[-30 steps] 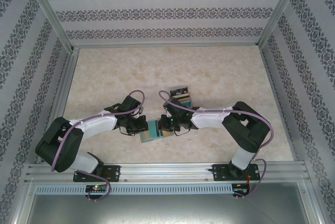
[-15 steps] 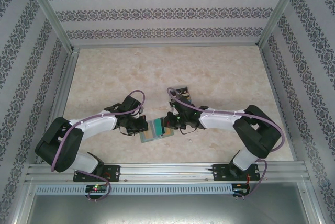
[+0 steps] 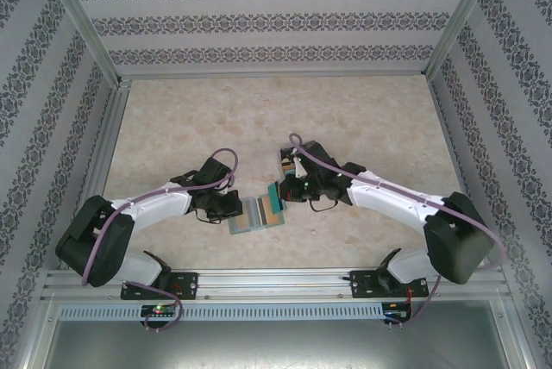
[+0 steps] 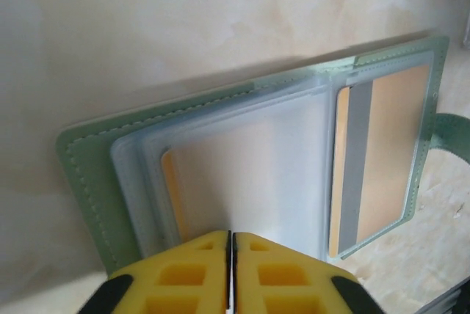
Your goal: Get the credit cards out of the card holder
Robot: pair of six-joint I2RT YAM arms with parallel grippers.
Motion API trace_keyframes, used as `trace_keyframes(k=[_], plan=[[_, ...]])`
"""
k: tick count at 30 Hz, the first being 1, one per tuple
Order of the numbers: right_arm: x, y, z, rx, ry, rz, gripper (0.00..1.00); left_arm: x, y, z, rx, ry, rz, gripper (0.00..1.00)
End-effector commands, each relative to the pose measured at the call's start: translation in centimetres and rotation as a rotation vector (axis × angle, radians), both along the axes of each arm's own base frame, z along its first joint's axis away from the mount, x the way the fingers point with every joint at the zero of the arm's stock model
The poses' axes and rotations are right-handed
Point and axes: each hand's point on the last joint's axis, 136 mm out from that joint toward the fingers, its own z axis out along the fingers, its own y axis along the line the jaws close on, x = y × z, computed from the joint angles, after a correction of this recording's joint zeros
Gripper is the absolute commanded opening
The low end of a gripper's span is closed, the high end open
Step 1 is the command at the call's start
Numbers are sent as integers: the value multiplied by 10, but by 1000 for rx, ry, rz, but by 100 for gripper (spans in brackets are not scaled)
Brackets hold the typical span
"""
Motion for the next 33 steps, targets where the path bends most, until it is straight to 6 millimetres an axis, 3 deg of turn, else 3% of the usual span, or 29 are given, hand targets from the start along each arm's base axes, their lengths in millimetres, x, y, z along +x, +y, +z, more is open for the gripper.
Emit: trace_keyframes(k=[1,3,9,13,17,26,33], plan=[[7,-18,33,-93,-117,62,0,11,1,24,13,-68,14,23],[13,-27,47,-148,-180,91,0,19,2,38,-1,-112,34,31],[24,-46,72,-304,-410,270,0,36,7,77,-29,-223,81,71],[26,-53,75,-403,-590,453,0,42,16,97,-24,-292,113,80],[31,-59,76,-503,-679,588,0,44,28,111,-10,-356,156,99],[43,-57,60,-803,-882,1034,0,39,40,122,-5,-414,179,100],[48,-56,33,-876,-894,1230,0,35,48,124,6,-428,200,100]])
